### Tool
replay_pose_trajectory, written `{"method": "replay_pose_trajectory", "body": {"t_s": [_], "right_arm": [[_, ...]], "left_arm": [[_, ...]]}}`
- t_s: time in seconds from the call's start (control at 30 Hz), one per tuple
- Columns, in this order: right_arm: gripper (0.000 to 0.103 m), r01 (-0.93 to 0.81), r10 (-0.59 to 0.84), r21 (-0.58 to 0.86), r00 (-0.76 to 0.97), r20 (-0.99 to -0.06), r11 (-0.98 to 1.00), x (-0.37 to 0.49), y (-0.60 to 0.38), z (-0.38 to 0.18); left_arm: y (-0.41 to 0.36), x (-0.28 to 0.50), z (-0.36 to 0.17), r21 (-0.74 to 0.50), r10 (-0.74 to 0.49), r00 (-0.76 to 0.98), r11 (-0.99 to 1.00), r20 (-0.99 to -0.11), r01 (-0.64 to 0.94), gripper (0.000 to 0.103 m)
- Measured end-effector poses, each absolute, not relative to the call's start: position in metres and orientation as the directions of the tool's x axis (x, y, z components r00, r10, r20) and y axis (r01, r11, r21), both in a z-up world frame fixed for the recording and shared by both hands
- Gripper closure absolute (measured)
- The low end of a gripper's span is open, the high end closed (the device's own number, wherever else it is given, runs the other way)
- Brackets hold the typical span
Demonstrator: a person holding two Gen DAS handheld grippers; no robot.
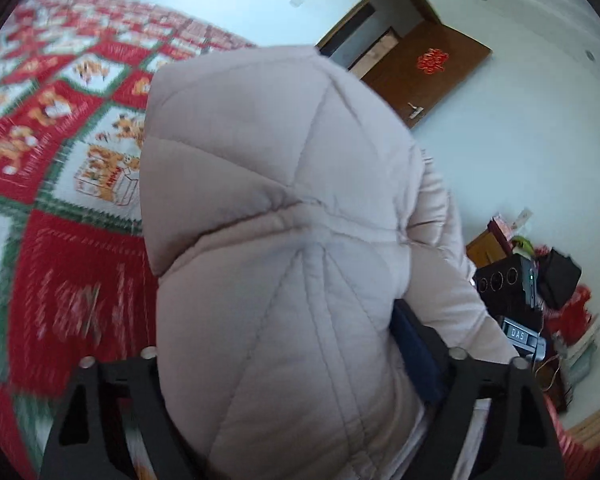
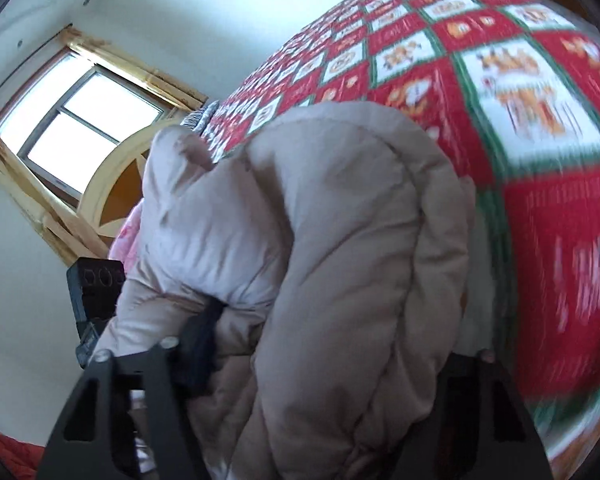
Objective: Fold large clothes
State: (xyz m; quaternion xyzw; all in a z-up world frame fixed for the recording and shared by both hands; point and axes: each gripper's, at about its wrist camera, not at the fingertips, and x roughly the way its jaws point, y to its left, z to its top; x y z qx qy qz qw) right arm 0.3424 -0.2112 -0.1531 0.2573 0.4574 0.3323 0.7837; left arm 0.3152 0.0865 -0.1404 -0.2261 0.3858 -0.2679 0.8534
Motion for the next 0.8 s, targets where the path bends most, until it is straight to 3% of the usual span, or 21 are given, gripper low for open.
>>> {"method": "replay_pose_trajectory", "body": {"t_s": [0.1, 0.37, 0.63, 0.8], "right_arm": [[0.049, -0.286, 0.769, 0.723, 0.371, -0.521, 0.629, 0.307, -0.209, -0.147], [0.059, -0.371, 0.842, 0.801, 0.459, -0.282, 0.470, 0.217, -0.219, -0.102], [0.060, -0.424, 0.745, 0.756, 0.655, -0.125, 0.500, 0.152, -0.296, -0.010], [0.060, -0.357, 0.608, 0.708, 0.783, -0.129, 0.609, 0.119, -0.363, 0.046]], "left_arm": [[0.090, 0.281, -0.132, -0.591, -0.635, 0.568, 0.751, -0.524, 0.293, 0.021], [0.048, 0.218, -0.074, -0.536, -0.704, 0.572, 0.702, -0.421, 0.470, 0.021], [-0.029, 0.208, 0.013, -0.480, -0.841, 0.473, 0.540, -0.265, 0.691, 0.021], [-0.110, 0.232, 0.048, -0.515, -0.923, 0.300, 0.384, -0.242, 0.766, 0.021]]}}
